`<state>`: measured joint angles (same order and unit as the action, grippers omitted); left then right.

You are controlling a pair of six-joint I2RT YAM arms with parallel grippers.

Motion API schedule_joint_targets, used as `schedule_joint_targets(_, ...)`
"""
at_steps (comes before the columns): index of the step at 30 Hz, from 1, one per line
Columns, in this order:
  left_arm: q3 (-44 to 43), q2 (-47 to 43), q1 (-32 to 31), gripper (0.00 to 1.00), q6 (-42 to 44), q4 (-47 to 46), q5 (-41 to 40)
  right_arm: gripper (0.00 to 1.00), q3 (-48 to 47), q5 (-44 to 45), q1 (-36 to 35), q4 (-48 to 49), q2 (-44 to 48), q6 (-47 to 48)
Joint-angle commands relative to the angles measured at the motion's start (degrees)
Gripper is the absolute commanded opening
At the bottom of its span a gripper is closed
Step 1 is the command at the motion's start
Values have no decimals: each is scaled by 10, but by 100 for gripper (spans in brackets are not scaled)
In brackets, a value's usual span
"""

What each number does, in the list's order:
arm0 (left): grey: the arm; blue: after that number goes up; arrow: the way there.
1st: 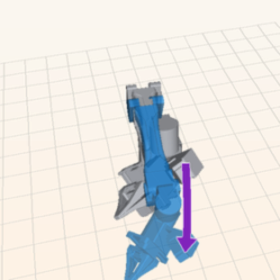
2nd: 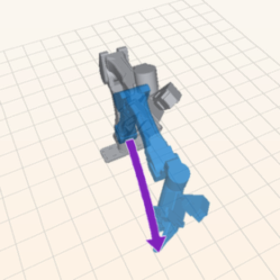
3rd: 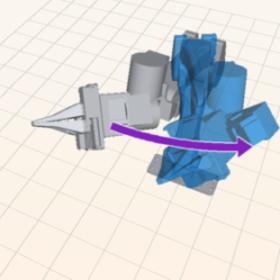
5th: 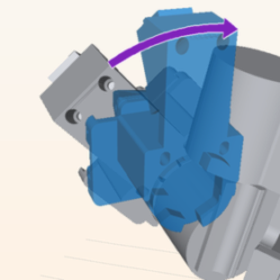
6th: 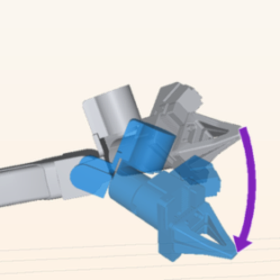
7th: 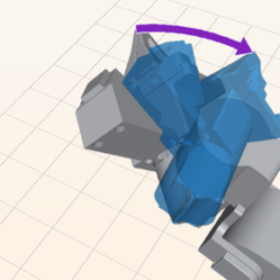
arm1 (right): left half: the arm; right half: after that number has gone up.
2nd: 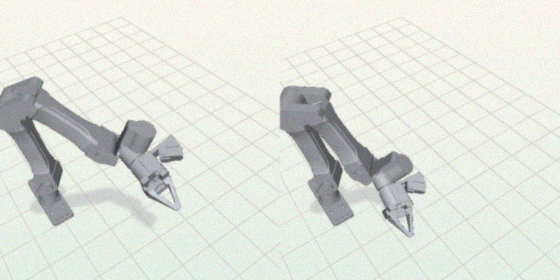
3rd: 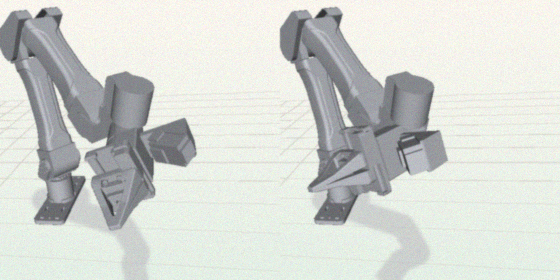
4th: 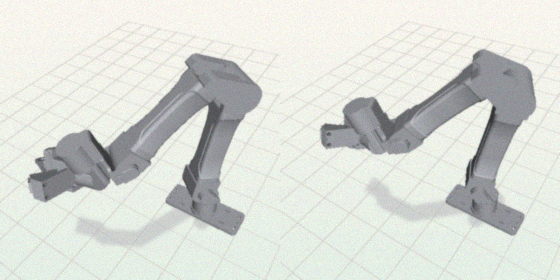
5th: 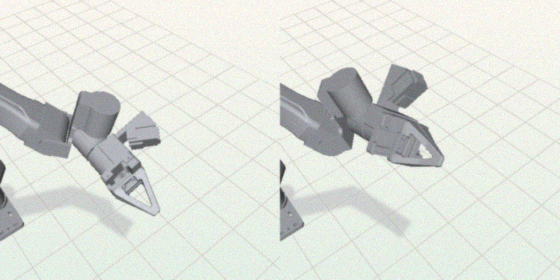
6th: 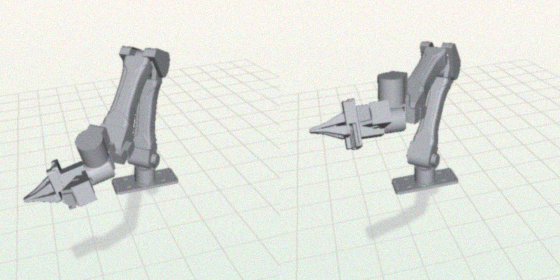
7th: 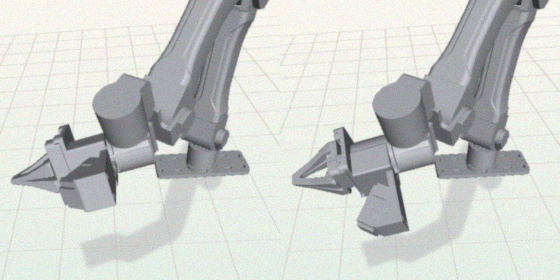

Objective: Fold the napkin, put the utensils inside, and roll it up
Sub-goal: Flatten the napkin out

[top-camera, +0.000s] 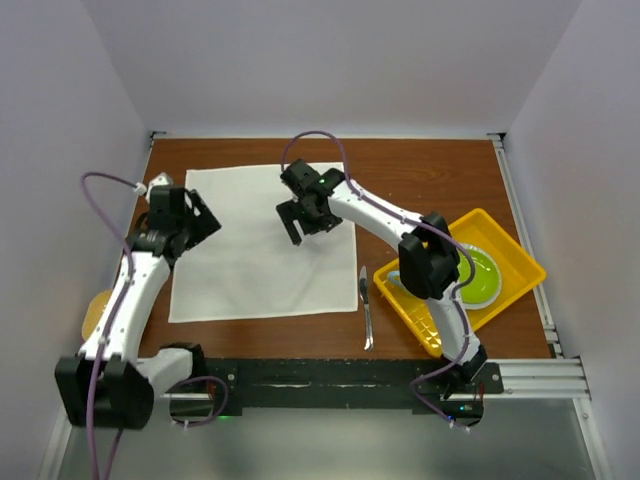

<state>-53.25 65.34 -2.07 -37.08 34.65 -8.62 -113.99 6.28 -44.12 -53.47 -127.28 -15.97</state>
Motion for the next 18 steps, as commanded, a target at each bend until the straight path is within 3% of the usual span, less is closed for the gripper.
schedule_joint_targets(1, -5, -111, -1, 85, -75, 89, -59, 91, 33, -34, -46, 54, 62, -12)
schedule_joint_targets(5, -48, -193, -1, 87, -112, 153, -132, 89, 20, -41, -90, 91, 53, -33)
schedule_joint_targets(10, -188, -211, -1, 87, -116, 254, -164, 81, -118, -17, -161, 58, -23, -21)
schedule_joint_targets(12, -231, -203, -1, 87, -105, 271, -142, 74, -174, -20, -180, 50, -62, -22)
schedule_joint_targets(18, -311, -204, -1, 86, -108, 274, -54, 73, -200, -2, -234, 128, -96, 10)
